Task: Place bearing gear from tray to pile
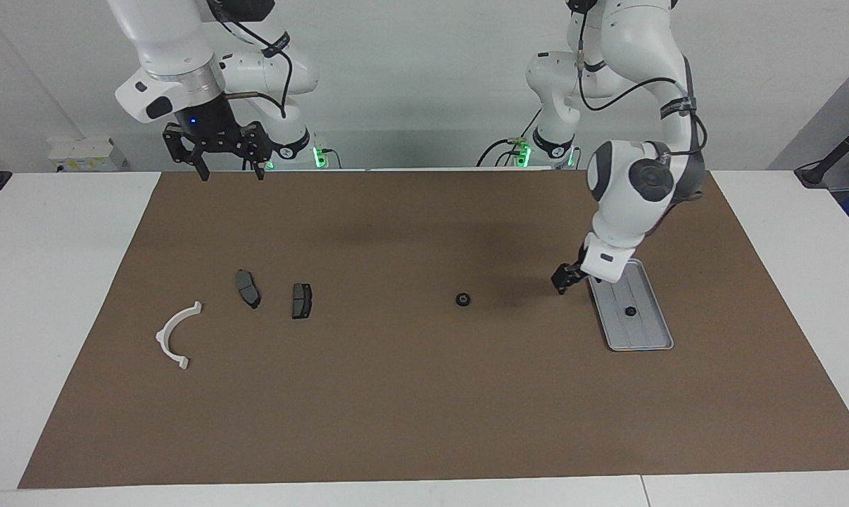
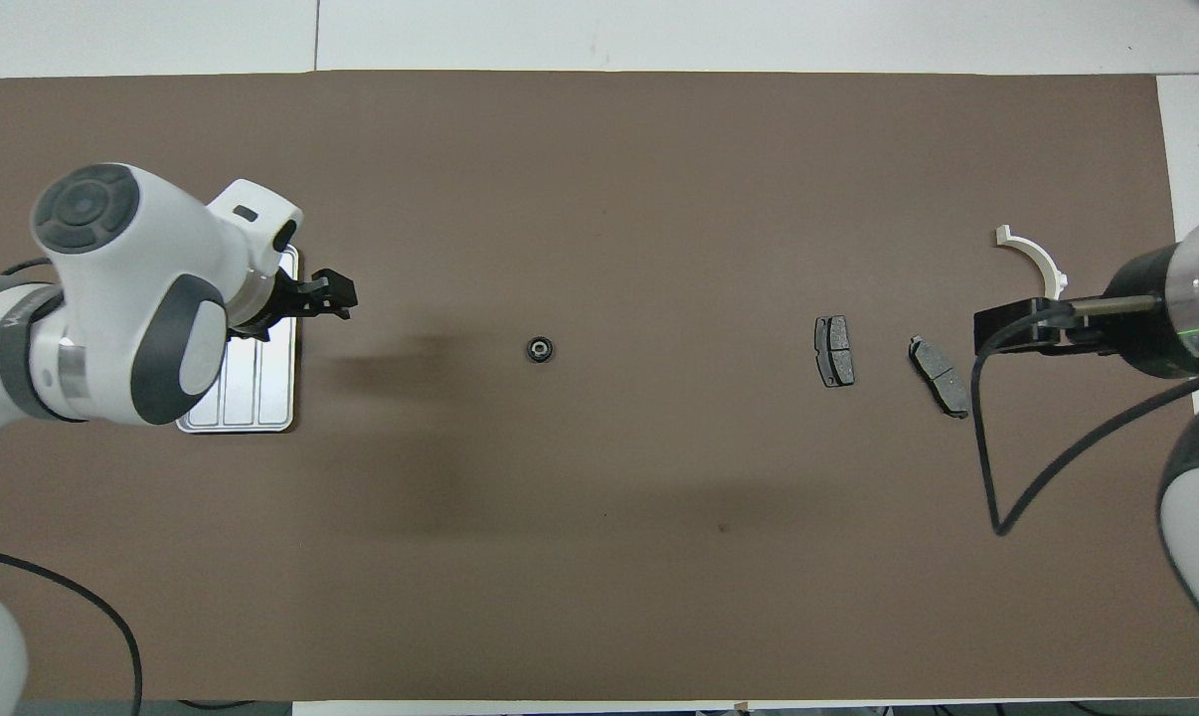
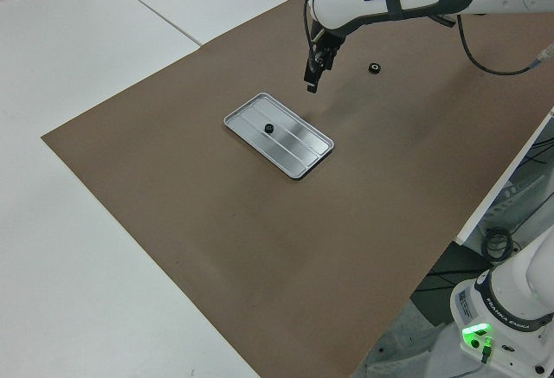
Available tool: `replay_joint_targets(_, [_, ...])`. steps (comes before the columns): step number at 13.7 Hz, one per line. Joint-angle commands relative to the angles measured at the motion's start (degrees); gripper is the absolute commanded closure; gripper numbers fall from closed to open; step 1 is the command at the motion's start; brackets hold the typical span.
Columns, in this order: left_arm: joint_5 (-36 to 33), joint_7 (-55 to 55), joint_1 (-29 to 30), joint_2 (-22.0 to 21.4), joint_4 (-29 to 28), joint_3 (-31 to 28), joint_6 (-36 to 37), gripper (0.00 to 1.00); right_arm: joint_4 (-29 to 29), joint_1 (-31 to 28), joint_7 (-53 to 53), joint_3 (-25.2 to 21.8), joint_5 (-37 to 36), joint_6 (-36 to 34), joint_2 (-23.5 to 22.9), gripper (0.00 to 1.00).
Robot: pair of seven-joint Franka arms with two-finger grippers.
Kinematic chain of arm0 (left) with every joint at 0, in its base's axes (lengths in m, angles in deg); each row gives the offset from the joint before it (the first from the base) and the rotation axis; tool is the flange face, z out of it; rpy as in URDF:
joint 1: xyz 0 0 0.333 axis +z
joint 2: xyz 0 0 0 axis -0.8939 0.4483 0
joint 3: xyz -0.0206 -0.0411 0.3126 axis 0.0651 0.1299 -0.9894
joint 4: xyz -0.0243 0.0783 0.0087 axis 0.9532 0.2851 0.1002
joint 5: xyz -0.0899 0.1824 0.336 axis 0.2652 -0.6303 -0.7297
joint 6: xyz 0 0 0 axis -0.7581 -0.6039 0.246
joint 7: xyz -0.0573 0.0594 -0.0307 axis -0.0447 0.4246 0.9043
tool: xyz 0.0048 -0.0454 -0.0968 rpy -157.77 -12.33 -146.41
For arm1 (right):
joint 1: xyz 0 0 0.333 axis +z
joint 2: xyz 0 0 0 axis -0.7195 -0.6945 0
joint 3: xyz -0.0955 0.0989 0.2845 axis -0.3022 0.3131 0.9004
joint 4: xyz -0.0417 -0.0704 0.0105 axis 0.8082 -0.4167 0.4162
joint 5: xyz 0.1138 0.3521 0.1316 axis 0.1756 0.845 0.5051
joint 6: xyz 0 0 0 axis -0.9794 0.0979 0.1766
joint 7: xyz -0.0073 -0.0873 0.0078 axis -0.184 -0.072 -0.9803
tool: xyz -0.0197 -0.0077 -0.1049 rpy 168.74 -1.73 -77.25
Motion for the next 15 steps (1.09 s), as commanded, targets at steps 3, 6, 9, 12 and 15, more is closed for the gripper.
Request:
replay_joint_targets(3, [-0.33,-12.42,7.49,-0.40,-3.77,0.85,-6.92,0.12,0.47,10.51,19.75,0.10,0.49,6.13,-4.14,0.00])
replay_joint_targets(6, [-0.33,-12.69,8.12,2.32,-5.27,0.76,-12.38,0.23,-1.37,17.10,34.60,0.10,0.49,11.84,-11.07,0.00])
replay_joint_targets(9, [-0.33,-12.69,8.12,3.38,-5.36,0.76,-13.97,0.29,-9.52,21.59,44.02,0.10,-0.29,13.70,-22.22,0.00])
replay_joint_targets(12, [-0.33,-14.96,9.43,4.79,-5.19,0.76,-15.30,0.31,-17.70,24.24,48.61,0.01,-0.83,15.02,-32.95,0.00])
replay_joint_targets(15, [-0.33,-15.42,10.40,4.87,-5.36,0.76,-15.82,0.33,-26.47,28.71,51.41,-0.43,-5.20,15.29,-43.58,0.00])
